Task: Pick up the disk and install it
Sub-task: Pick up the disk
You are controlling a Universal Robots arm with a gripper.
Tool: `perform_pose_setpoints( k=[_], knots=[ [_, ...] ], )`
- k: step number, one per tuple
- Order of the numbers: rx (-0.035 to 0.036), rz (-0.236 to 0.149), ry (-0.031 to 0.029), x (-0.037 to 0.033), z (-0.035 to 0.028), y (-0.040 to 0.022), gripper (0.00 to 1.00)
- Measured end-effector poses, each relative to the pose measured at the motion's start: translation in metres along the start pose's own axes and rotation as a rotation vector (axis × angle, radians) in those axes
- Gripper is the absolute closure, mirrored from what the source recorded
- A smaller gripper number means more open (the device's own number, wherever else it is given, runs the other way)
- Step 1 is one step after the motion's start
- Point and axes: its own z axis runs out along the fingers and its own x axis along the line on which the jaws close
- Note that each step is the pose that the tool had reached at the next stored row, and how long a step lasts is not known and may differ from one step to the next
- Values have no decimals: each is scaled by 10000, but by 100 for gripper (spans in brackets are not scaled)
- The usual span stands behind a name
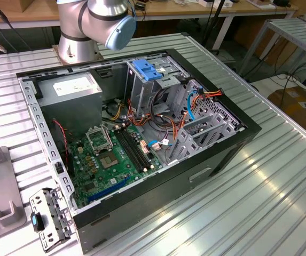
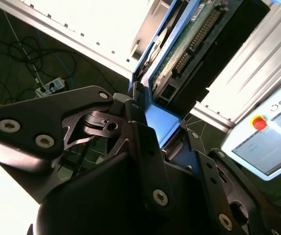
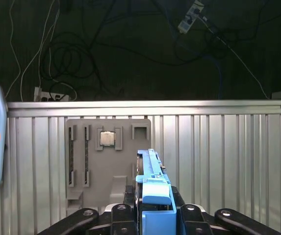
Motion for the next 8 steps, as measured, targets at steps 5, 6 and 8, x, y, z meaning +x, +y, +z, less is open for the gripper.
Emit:
perform_pose_setpoints(
  k=[5,6,8],
  knots=[
    [0,0,0,-1,0,-42,63],
    [0,0,-1,-1,1,-49,63],
    [0,1,0,-1,1,-65,63]
  ],
)
